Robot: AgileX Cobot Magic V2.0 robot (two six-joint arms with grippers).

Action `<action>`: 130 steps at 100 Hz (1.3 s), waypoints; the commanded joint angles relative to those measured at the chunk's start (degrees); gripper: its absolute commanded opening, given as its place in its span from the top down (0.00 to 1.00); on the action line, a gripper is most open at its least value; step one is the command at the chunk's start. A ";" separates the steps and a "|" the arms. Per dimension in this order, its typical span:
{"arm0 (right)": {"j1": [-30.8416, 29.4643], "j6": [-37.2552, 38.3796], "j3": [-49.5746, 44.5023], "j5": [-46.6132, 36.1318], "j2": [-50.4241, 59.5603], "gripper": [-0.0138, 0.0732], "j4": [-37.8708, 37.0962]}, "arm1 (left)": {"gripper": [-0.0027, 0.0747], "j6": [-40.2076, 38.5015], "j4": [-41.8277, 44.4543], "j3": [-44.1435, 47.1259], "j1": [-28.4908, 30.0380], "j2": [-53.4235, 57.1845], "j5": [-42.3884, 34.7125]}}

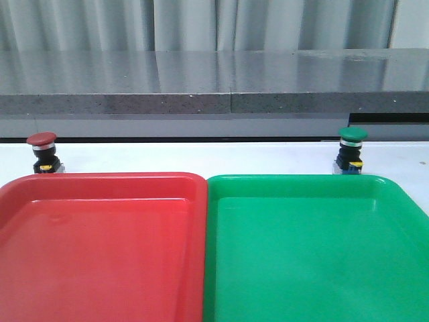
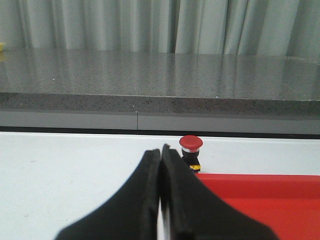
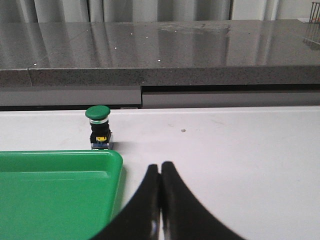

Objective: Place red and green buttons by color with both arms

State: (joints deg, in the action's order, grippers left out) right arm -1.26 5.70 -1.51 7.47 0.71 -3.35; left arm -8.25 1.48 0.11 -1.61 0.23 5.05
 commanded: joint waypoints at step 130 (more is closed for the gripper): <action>-0.26 -0.41 1.02 -4.97 0.89 0.91 -0.30 | 0.99 0.17 -1.48 -35.61 0.03 -43.37 7.31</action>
State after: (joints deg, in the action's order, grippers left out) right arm -1.26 5.70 -1.51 7.47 0.71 -3.35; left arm -8.25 0.00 -30.41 -1.61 -37.40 14.94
